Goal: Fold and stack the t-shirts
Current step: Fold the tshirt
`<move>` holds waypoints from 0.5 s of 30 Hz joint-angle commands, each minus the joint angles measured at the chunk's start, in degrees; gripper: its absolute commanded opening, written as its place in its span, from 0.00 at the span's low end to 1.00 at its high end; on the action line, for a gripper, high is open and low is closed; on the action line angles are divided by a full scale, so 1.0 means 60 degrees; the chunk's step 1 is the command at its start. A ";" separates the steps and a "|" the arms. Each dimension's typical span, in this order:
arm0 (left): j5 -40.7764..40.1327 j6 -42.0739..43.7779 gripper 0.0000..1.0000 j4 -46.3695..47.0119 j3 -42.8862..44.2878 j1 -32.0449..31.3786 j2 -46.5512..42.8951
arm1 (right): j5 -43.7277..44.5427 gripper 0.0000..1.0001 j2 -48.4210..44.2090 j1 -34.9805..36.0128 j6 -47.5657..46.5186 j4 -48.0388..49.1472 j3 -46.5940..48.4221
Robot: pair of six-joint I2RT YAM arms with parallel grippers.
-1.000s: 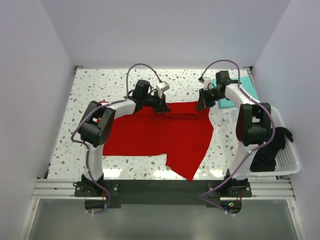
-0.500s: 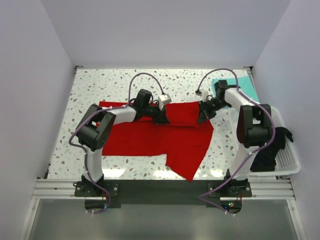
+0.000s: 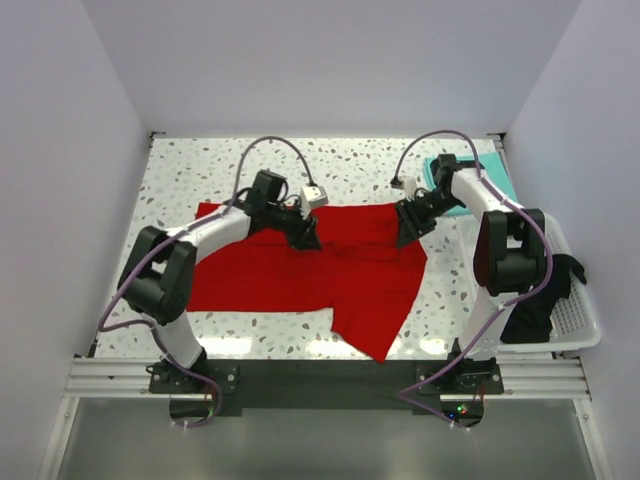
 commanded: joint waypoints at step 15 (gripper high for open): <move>0.0389 0.1375 0.46 -0.1697 0.0652 0.2098 -0.0885 | 0.1974 0.46 0.0879 0.1323 0.1552 0.1638 0.1321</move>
